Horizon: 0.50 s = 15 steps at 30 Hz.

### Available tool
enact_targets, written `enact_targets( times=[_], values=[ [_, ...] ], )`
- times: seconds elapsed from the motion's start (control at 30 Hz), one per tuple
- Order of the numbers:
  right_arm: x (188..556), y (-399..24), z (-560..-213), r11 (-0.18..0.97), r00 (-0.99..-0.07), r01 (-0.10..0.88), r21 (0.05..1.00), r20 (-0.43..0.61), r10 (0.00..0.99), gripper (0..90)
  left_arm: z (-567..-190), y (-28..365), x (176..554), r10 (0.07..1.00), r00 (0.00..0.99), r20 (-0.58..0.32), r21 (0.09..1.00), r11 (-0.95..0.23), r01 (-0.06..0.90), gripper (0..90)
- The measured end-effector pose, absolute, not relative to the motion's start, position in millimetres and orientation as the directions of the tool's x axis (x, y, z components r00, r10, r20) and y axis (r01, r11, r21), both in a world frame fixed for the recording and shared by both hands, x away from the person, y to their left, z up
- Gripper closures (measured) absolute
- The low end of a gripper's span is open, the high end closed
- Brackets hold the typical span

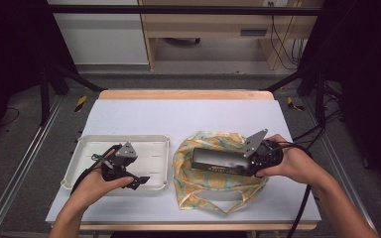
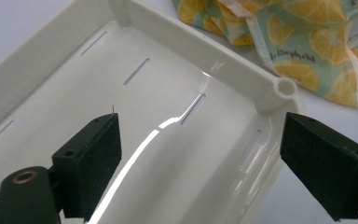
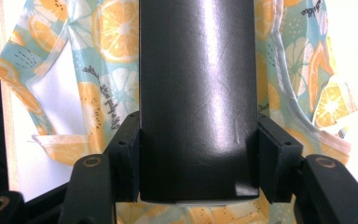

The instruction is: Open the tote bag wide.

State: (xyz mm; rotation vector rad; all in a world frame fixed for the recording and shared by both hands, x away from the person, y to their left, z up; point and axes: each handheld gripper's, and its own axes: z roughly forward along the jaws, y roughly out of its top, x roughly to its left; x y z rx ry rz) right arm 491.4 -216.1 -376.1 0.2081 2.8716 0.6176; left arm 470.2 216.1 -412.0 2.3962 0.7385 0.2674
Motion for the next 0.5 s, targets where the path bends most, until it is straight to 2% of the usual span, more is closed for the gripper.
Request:
enact_targets(
  times=[0.5],
  values=[
    [484.2,-221.9,-362.2,0.872,-0.952,0.146,0.467,-0.173,0.252,43.5,-415.9,220.3,466.7,0.539,0.842,-0.023,0.618,-0.654,0.436,12.2]
  ],
)
